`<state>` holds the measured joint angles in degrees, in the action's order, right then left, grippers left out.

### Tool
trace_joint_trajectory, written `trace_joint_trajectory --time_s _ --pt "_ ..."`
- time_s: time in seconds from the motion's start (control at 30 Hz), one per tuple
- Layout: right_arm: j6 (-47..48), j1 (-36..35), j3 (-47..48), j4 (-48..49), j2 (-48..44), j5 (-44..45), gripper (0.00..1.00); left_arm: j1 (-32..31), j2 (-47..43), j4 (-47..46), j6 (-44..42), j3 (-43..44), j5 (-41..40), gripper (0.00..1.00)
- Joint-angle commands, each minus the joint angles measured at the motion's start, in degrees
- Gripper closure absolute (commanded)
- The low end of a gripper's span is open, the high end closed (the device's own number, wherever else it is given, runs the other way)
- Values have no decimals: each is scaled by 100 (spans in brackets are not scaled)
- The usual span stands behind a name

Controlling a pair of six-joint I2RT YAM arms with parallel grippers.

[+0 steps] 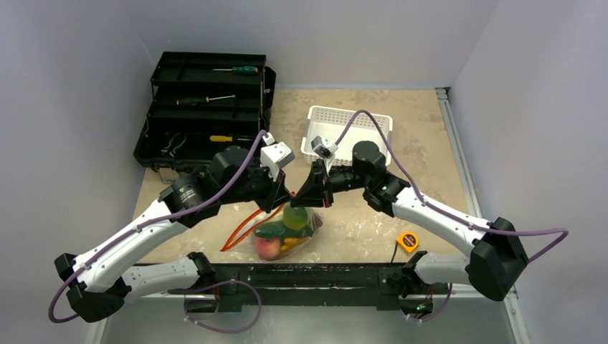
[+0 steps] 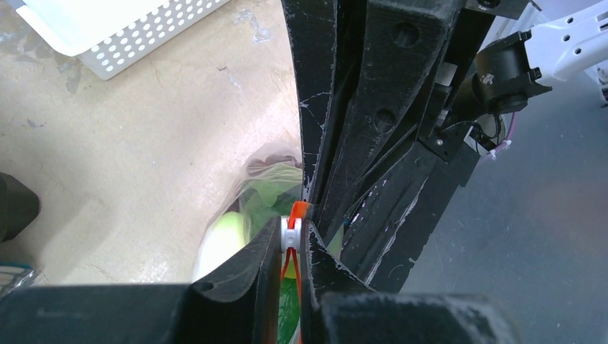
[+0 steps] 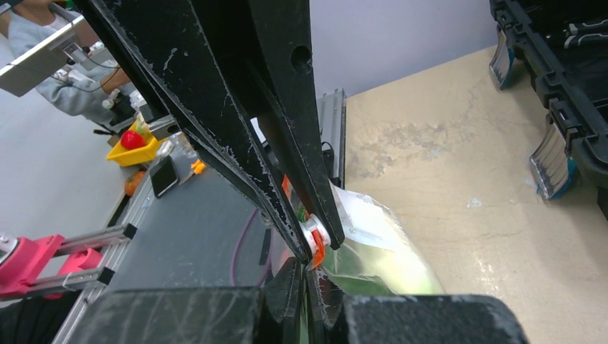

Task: Place the food in the zip-top bag and seal the zipper

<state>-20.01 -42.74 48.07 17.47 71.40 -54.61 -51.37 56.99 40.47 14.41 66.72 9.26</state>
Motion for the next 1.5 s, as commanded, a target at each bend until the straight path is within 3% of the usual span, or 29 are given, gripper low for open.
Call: trace_joint_trajectory --time_s 0.0,0.07,0.23,0.4,0.77,0.97,1.23,1.37,1.47 --pt "119 -33 86 185 -51 210 100 4 -177 -369 179 51 343 100" --pt "59 -32 -26 304 -136 390 100 27 -207 -363 217 52 338 94" --pt "-159 -33 -183 518 -242 553 100 128 -363 -465 360 16 405 63" --pt "-259 -32 -206 552 -232 565 100 284 -473 -599 457 -65 520 51" --pt "-284 -33 -168 510 -266 500 100 404 -229 -613 404 -53 607 54" --pt "-267 -27 -134 469 -265 454 100 444 -172 -606 421 -112 704 64" --pt "-267 -32 -131 493 -260 412 100 474 -166 -567 403 -245 703 67" --pt "-267 -33 -128 482 -258 422 100 497 -224 -582 420 -261 690 81" --pt "-225 -27 -137 434 -266 448 100 529 -299 -597 443 -296 636 84"
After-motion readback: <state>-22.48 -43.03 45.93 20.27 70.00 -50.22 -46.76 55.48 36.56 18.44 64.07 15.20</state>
